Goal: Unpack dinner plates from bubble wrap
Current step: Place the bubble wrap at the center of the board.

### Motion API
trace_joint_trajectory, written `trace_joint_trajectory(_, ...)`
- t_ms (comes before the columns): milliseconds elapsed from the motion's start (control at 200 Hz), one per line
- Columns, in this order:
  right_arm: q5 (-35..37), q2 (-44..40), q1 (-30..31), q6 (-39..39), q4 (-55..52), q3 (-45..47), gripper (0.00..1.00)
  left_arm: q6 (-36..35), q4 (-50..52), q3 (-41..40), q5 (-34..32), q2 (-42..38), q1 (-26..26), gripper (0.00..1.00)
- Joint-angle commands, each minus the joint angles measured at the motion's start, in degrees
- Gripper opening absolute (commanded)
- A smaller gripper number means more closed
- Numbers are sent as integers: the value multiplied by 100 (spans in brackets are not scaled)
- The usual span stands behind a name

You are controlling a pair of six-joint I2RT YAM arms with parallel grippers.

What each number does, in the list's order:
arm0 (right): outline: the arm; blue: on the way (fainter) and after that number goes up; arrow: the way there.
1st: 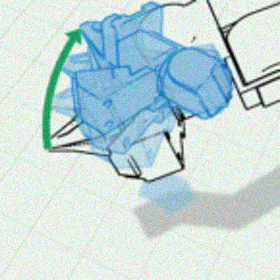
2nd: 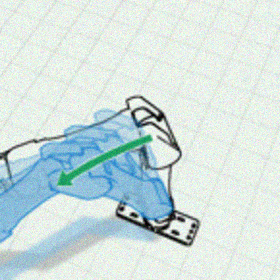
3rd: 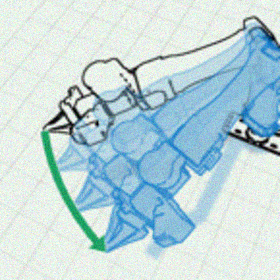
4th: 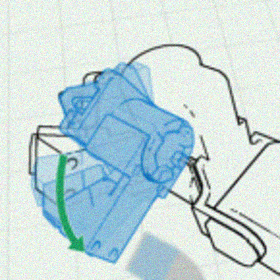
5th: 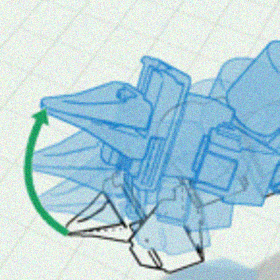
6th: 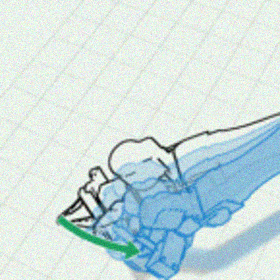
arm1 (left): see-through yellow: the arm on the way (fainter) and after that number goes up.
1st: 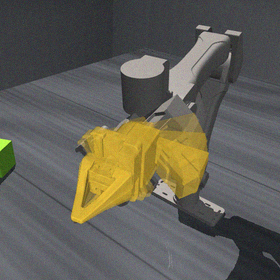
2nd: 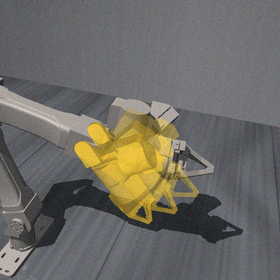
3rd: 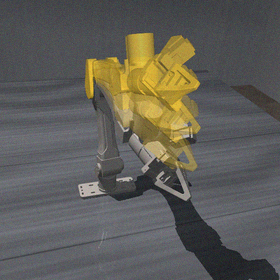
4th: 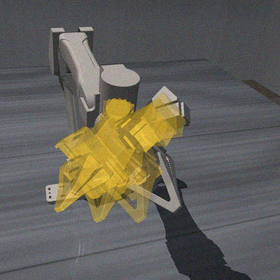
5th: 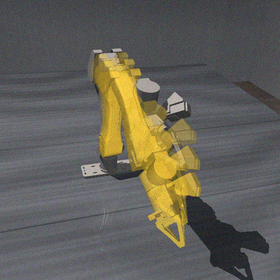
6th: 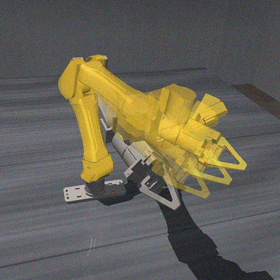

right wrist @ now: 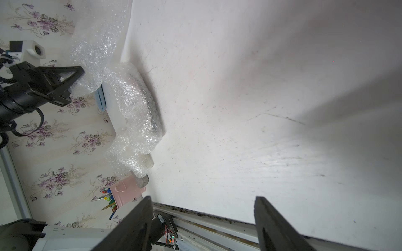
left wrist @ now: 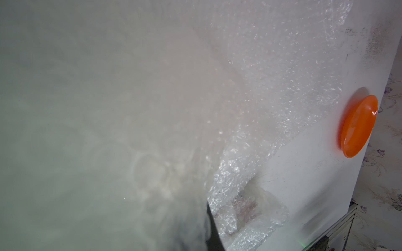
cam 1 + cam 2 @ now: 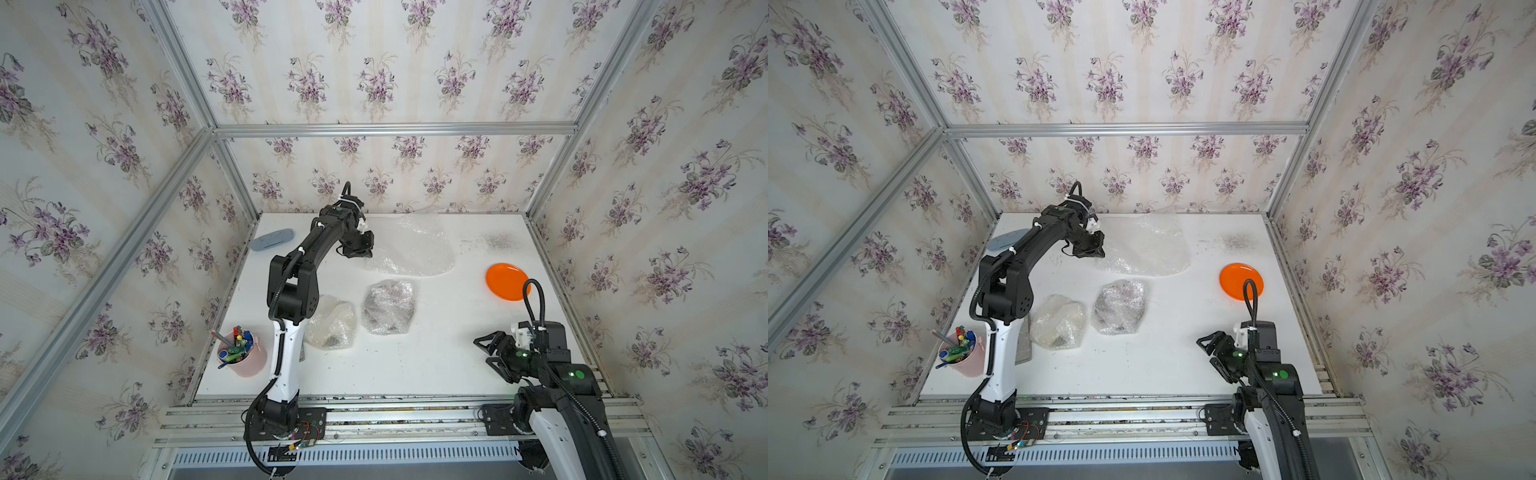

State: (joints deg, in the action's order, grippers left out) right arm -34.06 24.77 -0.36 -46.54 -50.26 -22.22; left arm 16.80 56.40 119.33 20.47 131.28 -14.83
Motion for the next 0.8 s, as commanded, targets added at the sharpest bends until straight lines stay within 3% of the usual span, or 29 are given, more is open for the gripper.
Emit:
trace_joint_trajectory(0,9,-70,7,-239,-98,50,75,-408,133,-249,58,-176,96,2)
trace_joint_trajectory(70,21,-29,9,-226,-63,42,75,-583,181,-406,-19,-267,145,6)
trace_joint_trajectory(270,51,95,10,-185,94,1,75,-599,266,-581,-151,-438,211,57)
trace_joint_trajectory(400,-21,29,6,-267,270,42,75,-477,291,-730,-234,-685,215,72)
trace_joint_trajectory(455,-30,-5,3,-268,301,56,75,-404,290,-887,-316,-837,222,84)
trace_joint_trajectory(495,-46,-31,9,-263,303,43,75,-365,286,-1012,-378,-967,217,99)
trace_joint_trajectory(794,-185,-227,10,87,104,188,76,49,68,-2089,-863,-2192,200,99)
